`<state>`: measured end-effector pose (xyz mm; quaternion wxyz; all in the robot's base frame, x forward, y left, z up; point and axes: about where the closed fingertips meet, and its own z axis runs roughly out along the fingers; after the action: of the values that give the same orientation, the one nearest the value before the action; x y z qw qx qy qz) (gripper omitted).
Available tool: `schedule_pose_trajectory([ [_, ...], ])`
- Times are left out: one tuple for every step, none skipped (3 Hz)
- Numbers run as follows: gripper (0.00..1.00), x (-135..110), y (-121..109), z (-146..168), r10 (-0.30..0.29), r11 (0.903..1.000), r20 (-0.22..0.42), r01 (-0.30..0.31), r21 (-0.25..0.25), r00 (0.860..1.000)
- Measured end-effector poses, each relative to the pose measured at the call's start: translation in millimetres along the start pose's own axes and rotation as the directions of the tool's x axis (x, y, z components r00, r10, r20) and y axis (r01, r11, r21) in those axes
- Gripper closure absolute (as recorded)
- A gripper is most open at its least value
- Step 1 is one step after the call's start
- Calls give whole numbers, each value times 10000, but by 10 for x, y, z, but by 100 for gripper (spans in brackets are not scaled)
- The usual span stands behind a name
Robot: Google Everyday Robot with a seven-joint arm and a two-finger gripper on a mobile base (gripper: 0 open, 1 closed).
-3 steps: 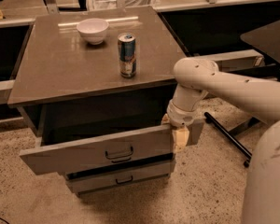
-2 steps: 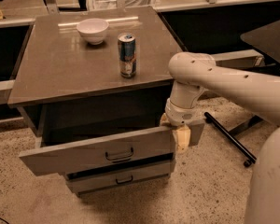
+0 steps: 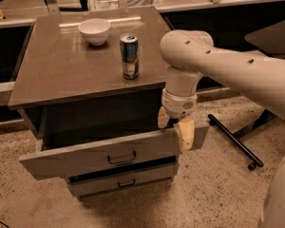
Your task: Open top drawer
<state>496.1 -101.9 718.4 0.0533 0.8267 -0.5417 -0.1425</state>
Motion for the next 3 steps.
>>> schedule_pose_trajectory([
  [33,-11,102,180,229,9992,714,-204,-351,9972],
  [38,17,106,105,389,9992,694,-382,-114,9968],
  [38,114,-51,-137,559,9931,105,-566,1030,9984],
])
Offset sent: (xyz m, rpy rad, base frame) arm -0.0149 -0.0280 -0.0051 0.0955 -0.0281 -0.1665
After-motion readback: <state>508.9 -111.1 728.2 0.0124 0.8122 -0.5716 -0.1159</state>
